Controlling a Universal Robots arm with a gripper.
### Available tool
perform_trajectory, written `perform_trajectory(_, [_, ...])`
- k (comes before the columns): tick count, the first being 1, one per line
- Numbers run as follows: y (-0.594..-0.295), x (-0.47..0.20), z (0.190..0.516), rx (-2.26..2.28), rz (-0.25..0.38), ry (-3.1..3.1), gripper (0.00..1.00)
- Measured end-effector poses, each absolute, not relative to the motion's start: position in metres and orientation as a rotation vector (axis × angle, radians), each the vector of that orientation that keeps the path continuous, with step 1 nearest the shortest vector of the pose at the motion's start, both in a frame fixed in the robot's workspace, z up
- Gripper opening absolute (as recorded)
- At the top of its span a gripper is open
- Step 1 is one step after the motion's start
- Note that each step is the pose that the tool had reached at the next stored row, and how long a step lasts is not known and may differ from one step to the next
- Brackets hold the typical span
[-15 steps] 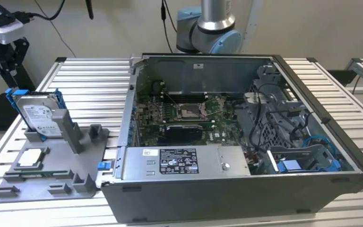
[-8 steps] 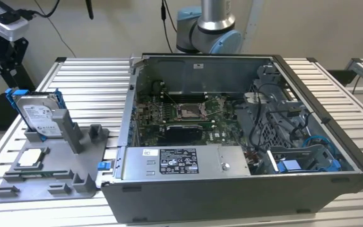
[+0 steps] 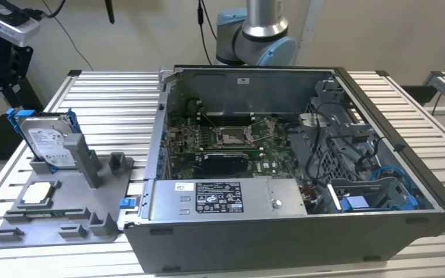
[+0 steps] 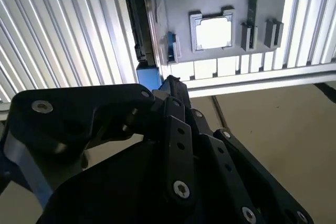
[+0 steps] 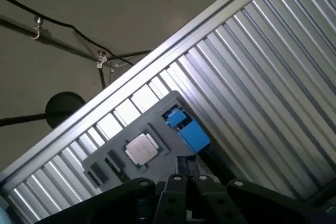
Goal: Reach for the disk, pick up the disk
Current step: 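Pick up the disk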
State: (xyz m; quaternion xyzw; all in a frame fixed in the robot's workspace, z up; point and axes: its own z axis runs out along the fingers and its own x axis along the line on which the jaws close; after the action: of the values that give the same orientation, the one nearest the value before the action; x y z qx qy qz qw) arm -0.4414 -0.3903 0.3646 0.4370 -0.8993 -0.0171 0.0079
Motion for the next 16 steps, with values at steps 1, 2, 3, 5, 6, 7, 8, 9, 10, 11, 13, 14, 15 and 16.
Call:
perform_trajectory(1, [-0.3902, -0.4414, 0.3645, 1.392, -0.053, -2.798, 0.00])
perform_trajectory(2, [-0.3902, -0.4414, 0.3643, 1.417, -0.052, -2.786, 0.00])
perform_trajectory(3, [-0.3902, -0.4414, 0.3642, 1.442, -0.051, -2.774, 0.00])
perform_trajectory(5, [-0.3902, -0.4413, 0.3636, 1.494, -0.050, -2.746, 0.00])
perform_trajectory(6, [-0.3901, -0.4414, 0.3634, 1.517, -0.050, -2.733, 0.00])
perform_trajectory(7, [-0.3901, -0.4414, 0.3631, 1.542, -0.049, -2.719, 0.00])
perform_trajectory(8, [-0.3900, -0.4414, 0.3629, 1.565, -0.049, -2.707, 0.00])
perform_trajectory(9, [-0.3899, -0.4414, 0.3626, 1.586, -0.048, -2.695, 0.00])
perform_trajectory(10, [-0.3897, -0.4414, 0.3623, 1.609, -0.047, -2.682, 0.00])
perform_trajectory(11, [-0.3896, -0.4414, 0.3620, 1.628, -0.046, -2.672, 0.00])
perform_trajectory(13, [-0.3891, -0.4414, 0.3612, 1.668, -0.044, -2.648, 0.00])
perform_trajectory(14, [-0.3888, -0.4415, 0.3608, 1.687, -0.043, -2.637, 0.00])
perform_trajectory(15, [-0.3881, -0.4414, 0.3607, 1.703, -0.043, -2.626, 0.00])
perform_trajectory(16, [-0.3868, -0.4414, 0.3604, 1.717, -0.042, -2.617, 0.00])
